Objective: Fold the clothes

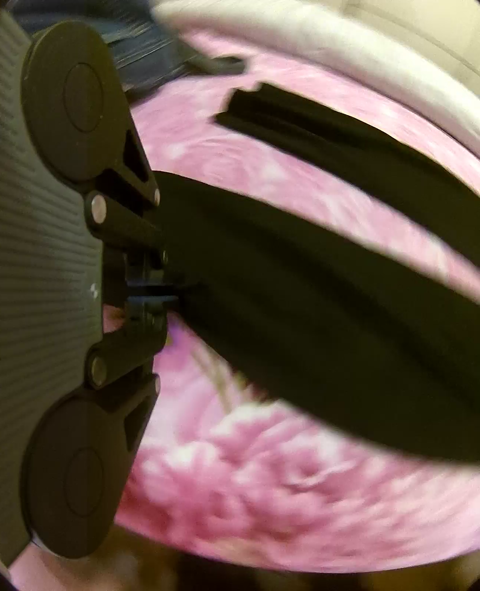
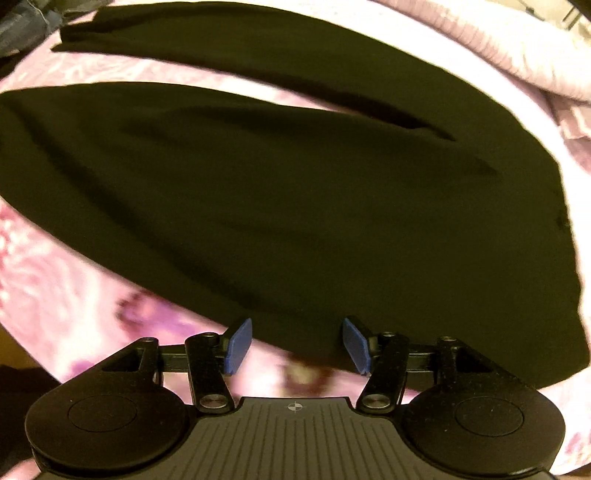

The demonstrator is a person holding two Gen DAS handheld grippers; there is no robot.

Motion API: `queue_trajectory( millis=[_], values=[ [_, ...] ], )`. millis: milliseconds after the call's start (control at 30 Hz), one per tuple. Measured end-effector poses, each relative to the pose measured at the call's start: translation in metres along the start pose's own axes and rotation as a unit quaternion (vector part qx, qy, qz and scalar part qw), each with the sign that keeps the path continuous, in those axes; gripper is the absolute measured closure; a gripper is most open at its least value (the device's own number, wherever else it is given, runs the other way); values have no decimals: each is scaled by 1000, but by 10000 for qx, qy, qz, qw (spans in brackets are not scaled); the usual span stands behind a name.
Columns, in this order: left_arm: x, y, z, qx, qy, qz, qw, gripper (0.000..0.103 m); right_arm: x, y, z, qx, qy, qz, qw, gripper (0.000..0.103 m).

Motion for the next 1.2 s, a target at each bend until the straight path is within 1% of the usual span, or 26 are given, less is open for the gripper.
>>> queue_trajectory(
  millis=[33,67,100,133,167,267,333,400,433,467,500,533,600,633,667,700,767,800,900,933,967,1000,1067,1100,1167,1200],
  values=[
    [10,-3,-7,17,-439,-425,9981,101,-10,0,0,-23,-73,4,10000,44],
    [18,-5,-15,36,-859,-776,9933,101,-21,-1,-1,-47,-146,7,9999,44],
    [19,-8,-21,65,-1207,-852,9890,101,-30,-1,0,-43,-197,81,9998,44],
    [21,-13,-26,114,-1468,-918,9848,101,-40,-2,1,-36,-247,160,9996,44],
    [23,-20,-24,236,-1413,-954,9851,101,-48,-4,2,-18,-268,289,9992,44],
    [30,-41,-19,601,-1247,-1059,9847,92,-70,-8,5,40,-311,689,9971,44],
    [34,-56,-17,829,-1129,-1188,9830,82,-77,-15,-1,79,-285,876,9957,44],
    [42,-73,-17,929,-972,-1828,9739,82,-78,-21,-2,121,-225,1004,9946,44],
    [44,-81,-17,954,-963,-2223,9655,80,-79,-24,-2,142,-195,1067,9940,44],
    [45,-90,-18,971,-956,-2678,9538,78,-78,-25,-1,170,-154,1070,9940,44],
    [44,-98,-17,983,-982,-3150,9389,72,-77,-28,-4,199,-129,1055,9941,44],
    [44,-107,-17,955,-1059,-3720,9172,69,-76,-31,-7,227,-106,1038,9943,44],
    [42,-122,-18,755,-1275,-4743,8678,68,-72,-38,-11,300,-64,1040,9941,44],
    [43,-128,-21,607,-1391,-5149,8437,67,-71,-39,-11,327,-40,1049,9939,44],
    [42,-133,-21,406,-1475,-5589,8150,66,-70,-39,-11,353,-16,1057,9938,43],
    [41,-136,-20,226,-1514,-5879,7943,66,-71,-38,-10,354,-3,1084,9935,43],
    [38,-136,-13,-63,-1576,-6242,7652,66,-74,-36,-6,376,30,1205,9920,43],
    [36,-133,-9,-170,-1639,-6346,7551,66,-76,-37,-5,420,41,1346,9900,43],
    [27,-111,3,-384,-1983,-6359,7449,69,-88,-40,-2,507,-4,1826,9819,42],
    [24,-106,4,-361,-2047,-6320,7466,83,-95,-40,-1,509,-33,2001,9785,42],
    [22,-102,2,-362,-2139,-6321,7439,84,-101,-42,-2,507,-69,2151,9753,42],
    [21,-99,0,-350,-2223,-6321,7415,89,-108,-43,-4,487,-126,2269,9726,42],
    [20,-104,-8,-213,-2324,-6307,7401,93,-123,-47,-8,447,-239,2489,9672,42],
    [19,-108,-13,-92,-2378,-6233,7449,94,-131,-49,-11,429,-292,2592,9644,42],
    [15,-115,-21,197,-2441,-6005,7612,94,-150,-56,-14,406,-418,2854,9566,42],
    [14,-120,-22,444,-2336,-5857,7748,103,-160,-60,-15,391,-459,3026,9512,42]
  ],
)
Point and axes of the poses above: each gripper's, at about its wrist camera, not at the fingertips, and z roughly the way its jaws point, x to its left, y to its top, the point moved 10 cm from there along z, roughly the way its jaws point, and after that the axes turned 6 degrees about z, right-handed, at the moved point
